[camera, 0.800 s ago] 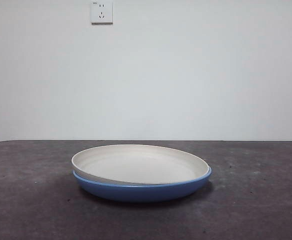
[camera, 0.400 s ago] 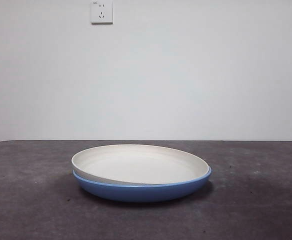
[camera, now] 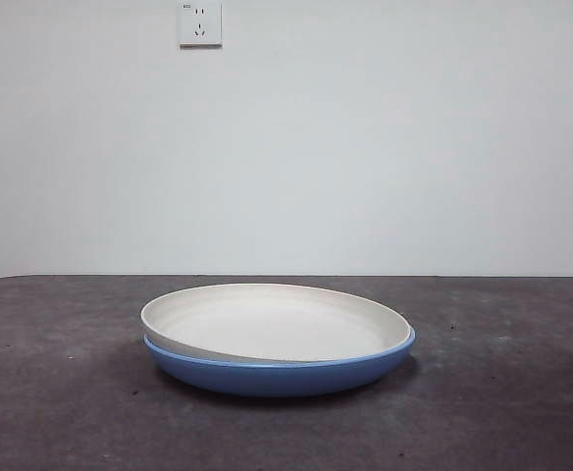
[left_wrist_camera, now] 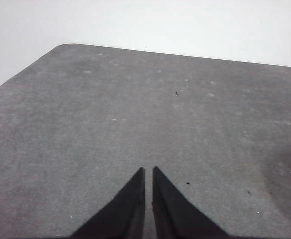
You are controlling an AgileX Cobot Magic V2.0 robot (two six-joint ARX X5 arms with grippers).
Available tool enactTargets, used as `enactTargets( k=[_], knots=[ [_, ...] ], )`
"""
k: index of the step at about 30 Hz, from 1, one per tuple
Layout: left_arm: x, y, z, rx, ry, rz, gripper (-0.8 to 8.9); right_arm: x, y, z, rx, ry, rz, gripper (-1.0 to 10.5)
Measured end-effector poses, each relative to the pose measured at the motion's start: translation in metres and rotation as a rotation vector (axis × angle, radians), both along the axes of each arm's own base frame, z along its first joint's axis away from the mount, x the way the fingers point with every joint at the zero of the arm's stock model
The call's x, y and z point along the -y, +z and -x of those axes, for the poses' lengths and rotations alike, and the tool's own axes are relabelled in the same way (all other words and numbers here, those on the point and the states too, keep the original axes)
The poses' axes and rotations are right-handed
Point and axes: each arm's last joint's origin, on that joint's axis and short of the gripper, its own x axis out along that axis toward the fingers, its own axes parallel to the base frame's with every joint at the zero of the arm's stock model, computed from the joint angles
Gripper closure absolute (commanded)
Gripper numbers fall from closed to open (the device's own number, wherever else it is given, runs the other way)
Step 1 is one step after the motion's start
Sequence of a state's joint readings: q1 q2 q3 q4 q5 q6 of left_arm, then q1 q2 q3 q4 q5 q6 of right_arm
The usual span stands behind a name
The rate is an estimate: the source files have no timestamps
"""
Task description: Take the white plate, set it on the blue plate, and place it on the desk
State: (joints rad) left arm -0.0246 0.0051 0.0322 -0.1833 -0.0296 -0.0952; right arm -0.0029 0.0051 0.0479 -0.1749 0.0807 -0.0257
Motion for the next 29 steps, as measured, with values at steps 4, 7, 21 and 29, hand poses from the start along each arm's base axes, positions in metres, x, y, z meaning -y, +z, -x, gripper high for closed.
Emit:
enactTargets(
  k=[4, 7, 21, 29],
  knots=[
    [0.0000, 0.0000, 0.0000, 0.000, 0.000, 0.000, 7.88, -0.0005, -0.0055, 0.0008, -0.057, 0.004, 0.001, 9.2],
    [0.0000, 0.0000, 0.0000, 0.000, 0.000, 0.000, 7.88, -0.0005, -0.0078, 0.0004, -0.063, 0.004, 0.001, 9.2],
    [0.0000, 0.0000, 0.0000, 0.000, 0.000, 0.000, 7.88, -0.0005, -0.0081, -0.0004, -0.047, 0.005, 0.001, 9.2],
    [0.0000, 0.0000, 0.0000, 0.000, 0.000, 0.000, 7.88, -0.0005, -0.0081, -0.0004, -0.047, 0.005, 0.001, 9.2]
  ],
)
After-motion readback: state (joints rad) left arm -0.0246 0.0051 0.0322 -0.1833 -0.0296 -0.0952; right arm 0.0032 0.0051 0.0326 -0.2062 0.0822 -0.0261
